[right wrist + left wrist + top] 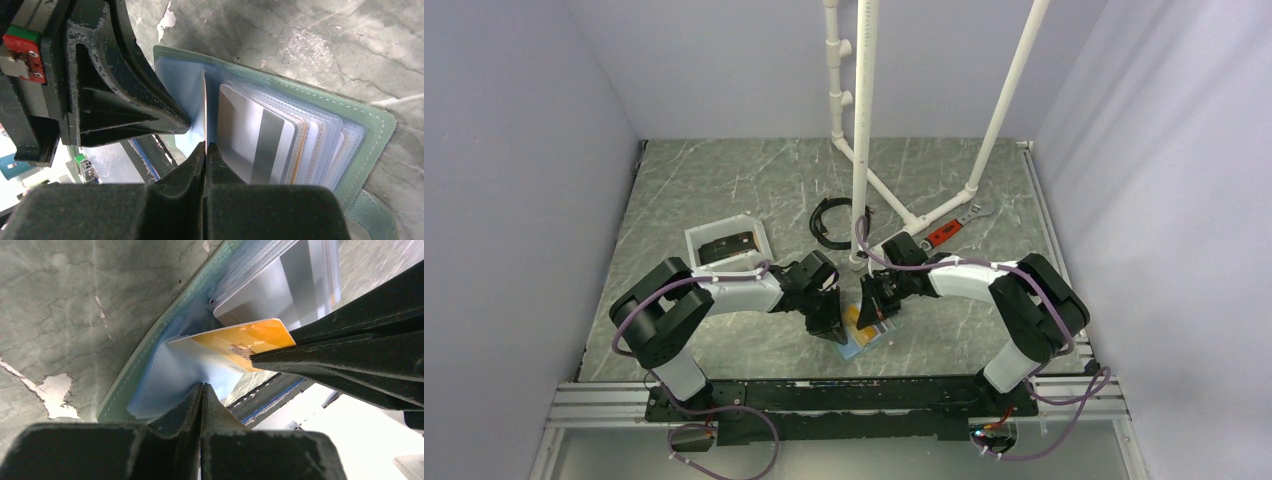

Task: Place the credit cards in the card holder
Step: Insert the credit card into the card holder.

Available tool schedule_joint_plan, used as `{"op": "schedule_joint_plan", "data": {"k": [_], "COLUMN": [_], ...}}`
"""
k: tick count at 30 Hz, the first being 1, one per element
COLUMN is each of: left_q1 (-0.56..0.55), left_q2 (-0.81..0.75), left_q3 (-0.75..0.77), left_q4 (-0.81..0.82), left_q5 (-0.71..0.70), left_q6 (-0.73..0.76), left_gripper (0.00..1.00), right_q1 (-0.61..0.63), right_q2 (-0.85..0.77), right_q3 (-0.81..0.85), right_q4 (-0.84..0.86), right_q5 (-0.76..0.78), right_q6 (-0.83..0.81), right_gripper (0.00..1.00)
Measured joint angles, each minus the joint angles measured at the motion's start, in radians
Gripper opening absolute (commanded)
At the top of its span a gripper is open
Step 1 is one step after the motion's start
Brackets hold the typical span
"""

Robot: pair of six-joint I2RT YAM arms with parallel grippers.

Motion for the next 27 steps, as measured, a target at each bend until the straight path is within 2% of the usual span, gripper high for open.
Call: {"op": "schedule_joint_plan", "data": {"k": [7,8,10,13,16,22,27], "left_q1": [0.000,0.000,-0.001,-0.005,-0.009,-0.008,-0.009], "left_q2": [-0.006,-0.006,-0.009,-0.029,-0.096,-0.230,-0.216], "left_q3": [-0.005,-0.005,-0.005,-0.013,-0.033,-0.072,-0.146], "left_q4": [-0.004,-0.005,-0.010,-0.016,-0.043,-0.080,-0.062], "left_q5": [-0.001,-0.001,-0.004,-0.015,-0.043,-0.092,-0.098], "left_q6": [0.000,0.000,0.000,0.000,0.001,-0.014,-0.035], "left_gripper": [0.08,0.09,0.13,0.25,0.32,0.29,0.20], "right_q1": [-0.005,-0.005,-0.007,-0.006,0.003,0.005,0.003], "right_q2": [0.011,0.013,0.016,0.015,0.003,-0.031,-0.092], "right_q3": [-0.039,-0.041,-0.049,-0.066,-0.069,-0.037,-0.027], "right_q4": [0.098,0.105,0.123,0.143,0.120,0.004,-0.070], "right_q5": [-0.042,-0.046,-0.054,-0.046,-0.039,0.024,0.082], "right_q6": [0.014,0.016,0.025,0.035,0.034,0.007,-0.003], "right_gripper": [0.00,0.03,0.16,0.28,0.33,0.44,0.46]}}
